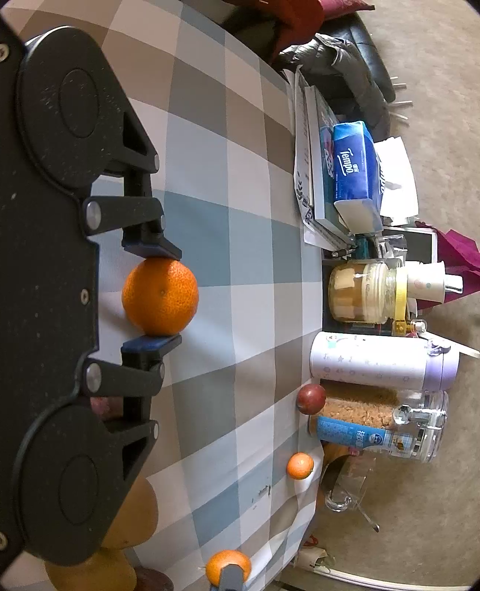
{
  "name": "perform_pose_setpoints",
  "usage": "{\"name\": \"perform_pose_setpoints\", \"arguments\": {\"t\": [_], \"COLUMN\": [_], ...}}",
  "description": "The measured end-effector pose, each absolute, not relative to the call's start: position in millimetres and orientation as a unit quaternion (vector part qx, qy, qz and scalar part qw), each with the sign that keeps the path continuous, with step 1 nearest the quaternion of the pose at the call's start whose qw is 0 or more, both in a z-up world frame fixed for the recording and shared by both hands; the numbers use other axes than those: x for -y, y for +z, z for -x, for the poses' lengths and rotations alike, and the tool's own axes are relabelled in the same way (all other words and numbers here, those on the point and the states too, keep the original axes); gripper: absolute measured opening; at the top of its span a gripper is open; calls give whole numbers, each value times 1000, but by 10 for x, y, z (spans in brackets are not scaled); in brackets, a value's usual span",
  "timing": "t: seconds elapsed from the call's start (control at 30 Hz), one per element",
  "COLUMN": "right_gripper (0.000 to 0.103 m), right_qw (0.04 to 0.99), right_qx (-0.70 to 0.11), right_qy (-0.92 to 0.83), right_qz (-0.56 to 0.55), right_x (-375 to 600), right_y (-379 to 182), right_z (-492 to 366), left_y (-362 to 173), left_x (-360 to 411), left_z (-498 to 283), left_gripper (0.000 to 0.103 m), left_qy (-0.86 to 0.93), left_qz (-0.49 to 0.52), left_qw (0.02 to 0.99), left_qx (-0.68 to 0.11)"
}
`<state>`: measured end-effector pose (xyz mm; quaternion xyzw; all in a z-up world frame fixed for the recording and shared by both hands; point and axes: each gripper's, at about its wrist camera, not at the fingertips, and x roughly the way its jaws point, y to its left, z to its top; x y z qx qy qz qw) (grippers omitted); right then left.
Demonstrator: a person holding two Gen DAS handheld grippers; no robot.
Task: Organize fruits
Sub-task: 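Lift both held mandarins off the tablecloth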
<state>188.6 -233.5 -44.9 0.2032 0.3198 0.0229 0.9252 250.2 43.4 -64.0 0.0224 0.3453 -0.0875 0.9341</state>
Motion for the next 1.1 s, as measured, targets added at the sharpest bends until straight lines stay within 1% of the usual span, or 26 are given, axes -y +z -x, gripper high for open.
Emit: {"name": "perform_pose_setpoints", "arguments": {"t": [0.2,0.47,0.8,0.9,1.1], "right_gripper": [42,42,42,42,42], "right_qw": [942,953,955,956,958], "right_qx": [-288,-273,-269,-266,-259], "right_qy": [20,33,27,24,23], "right_qz": [-173,-126,-123,-119,-120], "right_x": [2247,2109,2101,2087,2092], "right_y": [-376,-329,-334,-330,-322], "right_z": [-1821,-1770,-1751,-1750,-1728], "left_y": [-648,-632,-630,-661,-658], "left_x": [-421,-595,-777,-797,-856], "left_z": [-2466,-2518,-2519,-2547,-2538], "left_gripper": [49,49,49,49,49], "left_qy": [-72,-48,-17,-14,-23], "left_qz": [-35,10,38,41,65], "left_qw": [941,944,946,943,945], "left_qx": [-328,-327,-322,-330,-321]}}
